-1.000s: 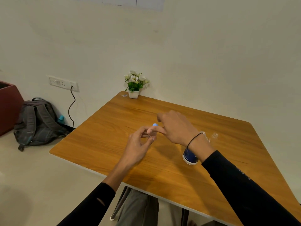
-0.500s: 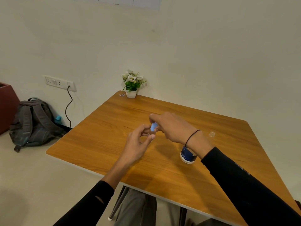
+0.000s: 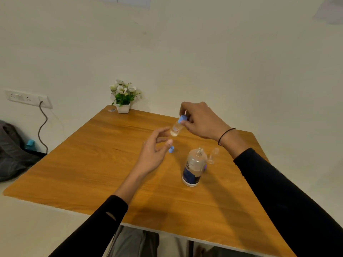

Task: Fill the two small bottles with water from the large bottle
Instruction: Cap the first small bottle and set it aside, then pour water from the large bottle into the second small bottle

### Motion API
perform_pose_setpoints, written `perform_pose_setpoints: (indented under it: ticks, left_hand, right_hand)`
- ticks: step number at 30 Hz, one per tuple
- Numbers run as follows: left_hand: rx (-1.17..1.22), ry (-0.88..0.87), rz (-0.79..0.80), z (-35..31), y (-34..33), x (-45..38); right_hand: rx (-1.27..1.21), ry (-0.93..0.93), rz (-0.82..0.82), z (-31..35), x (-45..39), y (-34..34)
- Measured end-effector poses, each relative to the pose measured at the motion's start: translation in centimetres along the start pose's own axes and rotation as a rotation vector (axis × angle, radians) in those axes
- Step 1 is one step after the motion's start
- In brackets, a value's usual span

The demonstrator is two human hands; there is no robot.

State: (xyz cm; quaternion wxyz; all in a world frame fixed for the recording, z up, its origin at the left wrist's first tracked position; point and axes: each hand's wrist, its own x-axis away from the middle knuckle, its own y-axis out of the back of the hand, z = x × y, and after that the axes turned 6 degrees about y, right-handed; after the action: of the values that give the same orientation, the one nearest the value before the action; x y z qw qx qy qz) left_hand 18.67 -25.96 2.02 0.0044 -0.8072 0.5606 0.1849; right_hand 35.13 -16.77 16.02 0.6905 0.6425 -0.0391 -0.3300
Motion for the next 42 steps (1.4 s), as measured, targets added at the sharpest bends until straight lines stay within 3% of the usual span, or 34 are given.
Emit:
perform_pose_setpoints:
  ticks: [3, 9, 16, 27, 30, 37, 42]
  left_hand:
    - [0.034, 0.076, 0.052, 1.2, -1.4, 1.0]
    - [0.033, 0.076, 0.325, 2.5, -3.3, 2.5]
    - [-0.06, 0.015, 0.343, 2.3, -6.3, 2.1]
    - [-0.081, -0.006, 0.243, 3.1, -7.7, 1.7]
    - [-0.066, -0.008, 0.228, 3.2, -7.5, 1.7]
    - [-0.104, -0.012, 0.235, 2.7, -5.5, 1.4]
    - [-0.152, 0.006, 0.222, 3.0, -3.2, 1.5]
  right_hand:
    - [0.033, -0.14, -0.035, -4.5, 0.9, 1.5]
    - [0.102, -0.461, -0.012, -13.8, 2.3, 0.6]
    - [0.122, -0.667, 0.044, -19.0, 4.5, -3.5]
    - [0.107, -0.634, 0.132, -19.9, 5.9, -6.1]
    - [0.105, -0.635, 0.036, -19.7, 6.2, -6.1]
    - [0.056, -0.531, -0.396, -15.2, 7.4, -7.0]
    - [-0.188, -0.413, -0.319, -10.7, 7.2, -9.8]
